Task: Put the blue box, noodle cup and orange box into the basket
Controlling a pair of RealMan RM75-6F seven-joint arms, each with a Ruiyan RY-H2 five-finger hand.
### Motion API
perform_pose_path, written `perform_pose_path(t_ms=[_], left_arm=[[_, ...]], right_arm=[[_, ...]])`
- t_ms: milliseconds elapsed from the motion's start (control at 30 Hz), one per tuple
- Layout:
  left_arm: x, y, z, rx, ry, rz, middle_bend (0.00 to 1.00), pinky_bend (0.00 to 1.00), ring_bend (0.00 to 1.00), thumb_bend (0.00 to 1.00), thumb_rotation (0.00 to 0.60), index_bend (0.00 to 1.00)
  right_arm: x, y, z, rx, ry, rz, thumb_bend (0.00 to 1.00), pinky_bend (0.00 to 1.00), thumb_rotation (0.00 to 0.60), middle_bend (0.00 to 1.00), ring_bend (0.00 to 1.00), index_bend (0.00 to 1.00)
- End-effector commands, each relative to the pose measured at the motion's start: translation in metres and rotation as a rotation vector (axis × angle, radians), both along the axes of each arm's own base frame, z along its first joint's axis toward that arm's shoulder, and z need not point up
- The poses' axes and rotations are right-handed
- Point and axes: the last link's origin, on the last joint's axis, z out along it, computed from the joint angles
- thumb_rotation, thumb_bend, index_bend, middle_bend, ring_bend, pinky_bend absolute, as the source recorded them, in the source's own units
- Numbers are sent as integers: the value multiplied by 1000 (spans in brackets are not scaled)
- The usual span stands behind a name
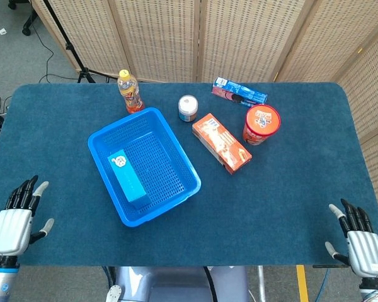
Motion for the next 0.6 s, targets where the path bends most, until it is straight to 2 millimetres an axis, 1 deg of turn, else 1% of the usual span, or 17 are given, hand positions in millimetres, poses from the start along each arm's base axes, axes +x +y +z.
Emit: perform_pose_path(t_ms=[33,233,333,467,500,533,600], left_arm=[[-4,-3,-1,6,-6,1,0,127,4,261,600,76],[-7,-2,3,8,-28,8,0,127,4,262,600,76],[-8,-2,4,4,-38,13,0,127,4,262,600,76],[-8,-2,5,1,-51,13,0,127,3,264,600,76],[-8,-2,6,3,-57,10,0,127,4,264,600,76],[-7,-2,6,3,-60,9,0,126,4,264,600,76],[-7,-3,7,1,-67,9,0,127,4,263,600,76]], right_arm=[[3,-2,1,-7,-1,5,260,0,600,0,0,146],[17,-16,5,-9,21,42,260,0,600,0,0,146],[29,-30,6,13,21,72,256,0,600,0,0,146],[50,-62,9,34,11,126,245,0,600,0,0,146],[59,-76,8,44,0,147,246,0,600,0,0,146],[63,-83,7,53,-4,151,245,0,600,0,0,146],[77,-108,4,72,-21,180,245,0,600,0,0,146]])
